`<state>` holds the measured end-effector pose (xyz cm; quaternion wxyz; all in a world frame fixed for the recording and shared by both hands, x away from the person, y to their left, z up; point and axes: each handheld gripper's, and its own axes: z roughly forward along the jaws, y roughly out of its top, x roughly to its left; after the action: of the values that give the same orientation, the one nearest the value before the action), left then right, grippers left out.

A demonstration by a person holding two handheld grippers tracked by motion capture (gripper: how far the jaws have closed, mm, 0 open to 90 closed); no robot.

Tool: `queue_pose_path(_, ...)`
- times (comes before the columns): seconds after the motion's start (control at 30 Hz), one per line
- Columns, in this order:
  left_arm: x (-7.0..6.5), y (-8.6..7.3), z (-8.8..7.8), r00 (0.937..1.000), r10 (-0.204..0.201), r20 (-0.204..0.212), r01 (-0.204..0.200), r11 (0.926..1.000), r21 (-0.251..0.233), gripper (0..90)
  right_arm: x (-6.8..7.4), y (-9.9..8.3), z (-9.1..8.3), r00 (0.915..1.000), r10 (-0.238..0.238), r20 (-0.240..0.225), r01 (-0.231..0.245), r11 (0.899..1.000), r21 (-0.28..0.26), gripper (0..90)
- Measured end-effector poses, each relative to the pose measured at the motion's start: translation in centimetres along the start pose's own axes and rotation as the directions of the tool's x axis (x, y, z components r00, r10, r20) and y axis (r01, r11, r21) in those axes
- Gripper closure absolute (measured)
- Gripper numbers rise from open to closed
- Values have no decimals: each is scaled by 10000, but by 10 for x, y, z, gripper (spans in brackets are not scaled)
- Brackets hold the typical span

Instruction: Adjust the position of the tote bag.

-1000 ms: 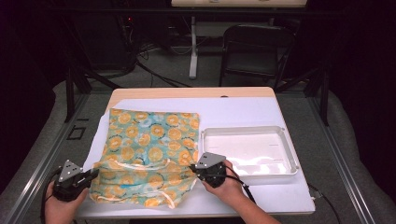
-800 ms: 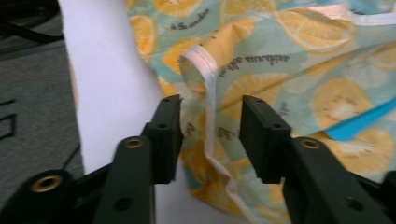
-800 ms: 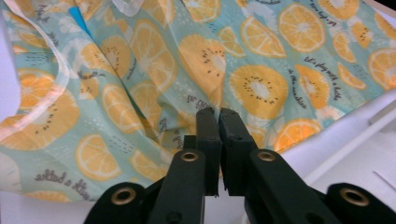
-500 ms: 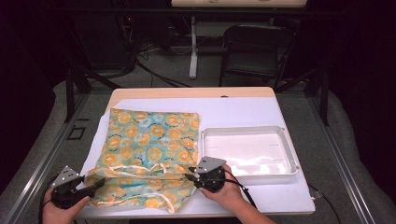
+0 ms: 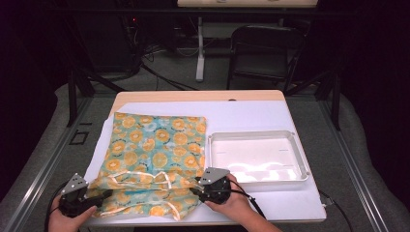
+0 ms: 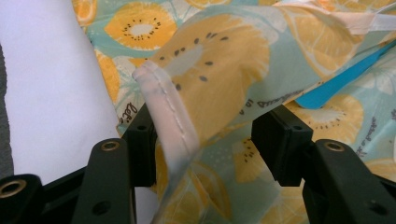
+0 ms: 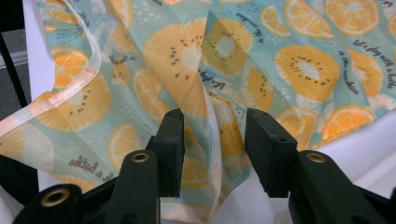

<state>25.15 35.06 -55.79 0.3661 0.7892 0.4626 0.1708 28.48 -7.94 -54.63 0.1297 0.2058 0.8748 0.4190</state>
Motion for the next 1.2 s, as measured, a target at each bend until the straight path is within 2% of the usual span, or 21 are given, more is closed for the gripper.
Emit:
queue_pose_path(0.33, 1, -3, 2, 9999, 49, 144, -50, 10000, 72, 459, 5, -2, 7, 9996, -139, -227, 147, 9993, 345, 526)
queue_pose_path(0.4, 2, -4, 3, 9998, 77, 166, -79, 9999, 83, 450, 6, -2, 8, 9996, -228, -143, 234, 9986, 474, 515)
queue_pose_path(0.53, 1, -4, 6, 9997, 121, 189, -123, 9999, 118, 444, 6, -3, 12, 9998, -184, -29, 185, 9992, 363, 489)
queue_pose_path(0.67, 1, -4, 6, 9996, 158, 223, -160, 9998, 95, 443, 5, -1, 15, 9985, -528, 155, 519, 9970, 581, 468)
queue_pose_path(0.7, 1, -3, 7, 9996, 170, 244, -173, 9998, 104, 444, 6, -2, 16, 9988, -450, 174, 441, 9979, 471, 465)
queue_pose_path(0.83, 2, -3, 7, 9996, 85, 251, -87, 9999, 79, 455, 4, -1, 20, 9991, -394, 145, 385, 9975, 586, 465)
queue_pose_path(0.9, 2, -2, 7, 9997, 114, 225, -117, 9999, 117, 476, 4, 0, 20, 9994, -340, 106, 333, 9976, 607, 471)
queue_pose_path(0.97, 2, -2, 7, 9996, 142, 229, -145, 9998, 109, 519, 4, 1, 20, 9991, -409, 72, 402, 9954, 876, 502)
queue_pose_path(1.0, 2, -2, 7, 9996, 152, 246, -154, 9998, 111, 538, 5, 1, 23, 9998, -197, 2, 196, 9965, 809, 512)
queue_pose_path(1.2, 2, -2, 6, 9995, 279, 155, -282, 9995, 139, 666, 4, 1, 25, 9999, -13, -129, 25, 9949, 1004, 613)
